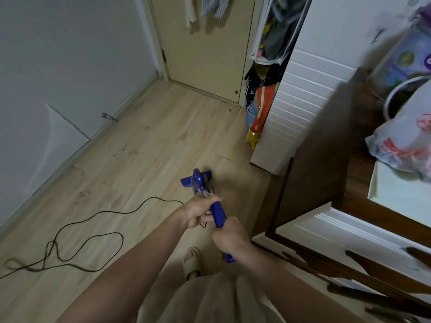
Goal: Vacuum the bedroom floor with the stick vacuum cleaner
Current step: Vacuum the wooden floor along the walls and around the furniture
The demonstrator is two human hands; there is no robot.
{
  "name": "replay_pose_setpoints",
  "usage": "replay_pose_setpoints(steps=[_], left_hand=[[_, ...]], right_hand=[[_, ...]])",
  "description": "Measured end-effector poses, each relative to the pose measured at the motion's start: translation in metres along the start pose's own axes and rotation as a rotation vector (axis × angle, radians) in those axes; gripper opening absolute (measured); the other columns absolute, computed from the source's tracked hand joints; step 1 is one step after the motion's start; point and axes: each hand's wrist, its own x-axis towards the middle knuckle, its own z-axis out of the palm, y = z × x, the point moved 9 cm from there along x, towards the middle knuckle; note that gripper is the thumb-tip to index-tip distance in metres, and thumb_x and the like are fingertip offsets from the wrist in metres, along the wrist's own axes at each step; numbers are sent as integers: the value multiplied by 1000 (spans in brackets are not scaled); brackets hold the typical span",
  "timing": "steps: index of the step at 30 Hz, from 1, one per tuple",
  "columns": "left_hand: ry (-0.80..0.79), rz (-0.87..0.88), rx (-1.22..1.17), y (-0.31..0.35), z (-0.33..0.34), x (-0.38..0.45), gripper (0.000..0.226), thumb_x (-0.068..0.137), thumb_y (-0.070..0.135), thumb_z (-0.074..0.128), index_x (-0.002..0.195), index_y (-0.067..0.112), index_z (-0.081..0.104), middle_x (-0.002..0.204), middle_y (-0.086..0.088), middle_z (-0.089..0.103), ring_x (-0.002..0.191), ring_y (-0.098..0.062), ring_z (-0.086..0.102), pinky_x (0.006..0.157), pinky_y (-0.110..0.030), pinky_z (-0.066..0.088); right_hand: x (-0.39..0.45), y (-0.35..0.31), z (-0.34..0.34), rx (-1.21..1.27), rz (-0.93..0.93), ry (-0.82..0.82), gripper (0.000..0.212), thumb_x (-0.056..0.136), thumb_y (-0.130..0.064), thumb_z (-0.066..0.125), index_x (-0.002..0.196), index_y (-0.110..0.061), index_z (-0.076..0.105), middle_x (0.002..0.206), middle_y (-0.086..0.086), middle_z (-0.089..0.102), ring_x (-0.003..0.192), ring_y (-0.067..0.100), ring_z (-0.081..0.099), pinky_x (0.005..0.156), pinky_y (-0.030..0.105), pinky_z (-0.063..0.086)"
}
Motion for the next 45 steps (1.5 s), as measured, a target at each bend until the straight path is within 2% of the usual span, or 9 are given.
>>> replay_pose_setpoints(steps=[2, 4, 8, 11, 14, 24, 30, 38, 45], left_hand=[[39, -4, 20, 0, -8, 8, 23, 91, 18, 62, 106, 3, 53, 95, -15, 56, 77, -21, 60, 79, -37, 58], [65, -14, 0, 1, -15, 13, 23, 90, 18, 63, 104, 2, 54, 97, -17, 56, 84, -25, 59, 87, -42, 55], [11, -14, -11, 10, -20, 9, 30, 90, 18, 64, 113, 1, 53, 100, -18, 59, 84, -24, 63, 74, -33, 59], [-30, -28, -25, 2, -14, 2, 41, 88, 18, 67, 121, -1, 52, 100, -17, 60, 83, -22, 65, 68, -32, 59], [-37, -44, -69, -8, -5, 2, 45, 86, 16, 68, 123, -2, 51, 100, -17, 61, 84, -23, 65, 75, -35, 59], [109, -25, -148, -24, 3, 14, 10, 90, 13, 60, 91, 5, 55, 91, -14, 60, 80, -21, 62, 75, -32, 58], [148, -20, -221, -29, 23, -11, 13, 89, 15, 59, 96, 7, 53, 89, -11, 59, 83, -21, 63, 72, -30, 58], [234, -75, -376, -65, 52, -56, 11, 91, 14, 60, 95, 11, 50, 89, -9, 58, 79, -17, 60, 59, -28, 53], [267, -5, -328, -41, 43, -51, 13, 89, 10, 59, 82, 13, 48, 76, -5, 52, 69, -16, 55, 58, -28, 54]], right_hand=[[9, -3, 7, -13, -1, 17, 11, 87, -18, 58, 96, -14, 53, 86, 5, 57, 78, 22, 61, 74, 33, 54], [15, -7, 11, 2, 6, 19, 17, 88, -19, 58, 104, -13, 54, 83, 1, 55, 73, 16, 57, 65, 27, 49], [13, -14, 10, 17, 0, -23, 16, 89, -19, 59, 102, -16, 49, 79, -2, 50, 66, 9, 51, 54, 21, 39], [0, -8, 4, 16, 10, -84, 15, 89, -17, 59, 89, -21, 45, 81, -1, 52, 72, 11, 56, 66, 25, 50], [-4, -1, -3, -53, 13, -99, 17, 90, -14, 59, 93, -20, 43, 82, -2, 48, 80, 12, 53, 74, 26, 45], [14, 20, -5, -156, 60, -190, 31, 86, -11, 59, 111, -14, 43, 87, 4, 52, 77, 17, 57, 79, 36, 54], [-17, 19, -28, -178, 42, -274, 19, 89, -7, 59, 102, -14, 47, 78, 3, 52, 62, 10, 53, 55, 20, 45], [-64, 42, -48, -256, 72, -319, 26, 90, -12, 61, 114, -12, 50, 78, 2, 56, 61, 10, 54, 55, 22, 46], [-53, 34, -37, -89, 77, -225, 12, 91, -9, 58, 102, -8, 54, 66, 4, 53, 53, 12, 51, 49, 23, 46]])
